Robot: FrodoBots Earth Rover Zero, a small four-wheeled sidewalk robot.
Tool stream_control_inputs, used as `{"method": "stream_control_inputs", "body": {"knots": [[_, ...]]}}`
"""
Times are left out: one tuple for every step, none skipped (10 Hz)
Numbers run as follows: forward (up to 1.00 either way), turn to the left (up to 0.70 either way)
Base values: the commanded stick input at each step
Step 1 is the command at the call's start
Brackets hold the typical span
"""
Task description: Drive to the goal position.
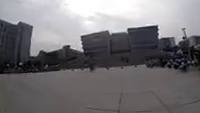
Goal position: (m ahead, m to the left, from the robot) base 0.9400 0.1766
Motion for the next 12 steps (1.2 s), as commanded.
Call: {"method": "stream_control_inputs", "body": {"knots": [[1.0, 0.0], [1.0, 0.0], [1.0, 0.0], [1.0, 0.0], [1.0, 0.0], [1.0, 0.0], [1.0, 0.0], [1.0, 0.0], [1.0, 0.0], [1.0, 0.0], [1.0, 0.0], [1.0, 0.0]]}}
